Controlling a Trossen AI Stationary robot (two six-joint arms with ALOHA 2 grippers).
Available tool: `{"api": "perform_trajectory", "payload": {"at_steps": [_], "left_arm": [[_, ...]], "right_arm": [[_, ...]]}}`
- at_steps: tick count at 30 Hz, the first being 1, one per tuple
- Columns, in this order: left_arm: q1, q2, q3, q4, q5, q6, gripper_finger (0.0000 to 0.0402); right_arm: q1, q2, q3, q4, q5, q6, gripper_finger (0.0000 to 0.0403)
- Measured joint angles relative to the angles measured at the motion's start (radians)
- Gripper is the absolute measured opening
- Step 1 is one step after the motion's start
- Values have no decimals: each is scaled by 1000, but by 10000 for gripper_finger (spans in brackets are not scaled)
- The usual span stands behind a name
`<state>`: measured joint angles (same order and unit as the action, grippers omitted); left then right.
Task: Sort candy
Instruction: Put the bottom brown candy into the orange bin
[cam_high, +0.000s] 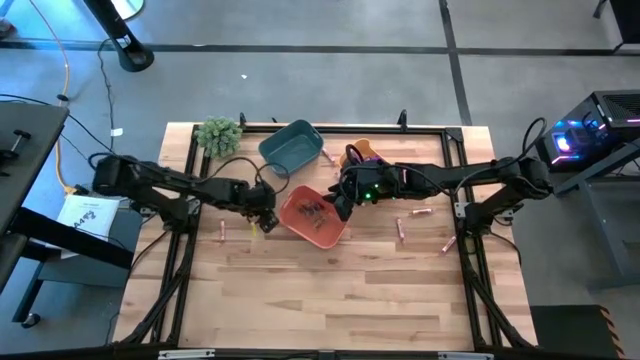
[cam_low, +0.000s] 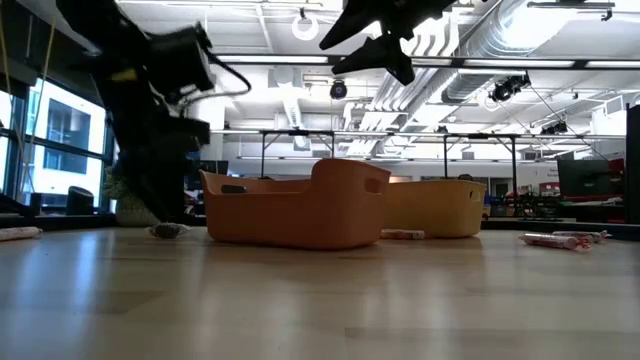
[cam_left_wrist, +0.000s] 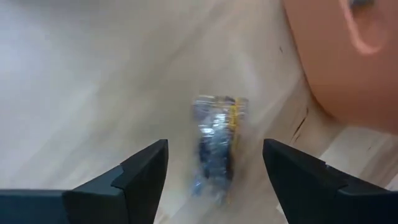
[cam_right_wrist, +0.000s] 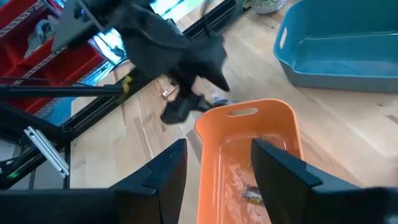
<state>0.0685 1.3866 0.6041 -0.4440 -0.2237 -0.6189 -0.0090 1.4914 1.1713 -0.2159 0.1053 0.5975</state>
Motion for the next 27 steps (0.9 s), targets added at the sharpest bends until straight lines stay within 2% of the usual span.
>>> {"api": "perform_trajectory", "payload": {"at_steps": [2,4,8,9,14,17,20,24,27], "left_arm": [[13,50,0,39,56,28,236],[18,88,5,37,78,26,199],[-9,108,7,-17,84,18,66],[-14,94,7,-33,98,18,47],[-26,-20,-5,-124,134,-33,51],[-27,-135,-1,-152,90,-85,51],[-26,-262,1,-164,44,-113,51],[-26,-394,57,-71,22,-92,51],[-41,-400,101,34,74,14,51]], "right_arm": [[0,0,0,4,0,4,173],[0,-8,0,0,-3,-2,173],[0,-87,0,-62,8,-41,173],[1,-120,0,-89,27,-41,173],[6,-272,0,-380,86,88,173],[10,-316,-5,-621,88,231,173],[24,-329,-46,-742,119,326,173],[31,-328,-141,-674,130,367,173],[26,-326,-220,-540,130,371,173]]}}
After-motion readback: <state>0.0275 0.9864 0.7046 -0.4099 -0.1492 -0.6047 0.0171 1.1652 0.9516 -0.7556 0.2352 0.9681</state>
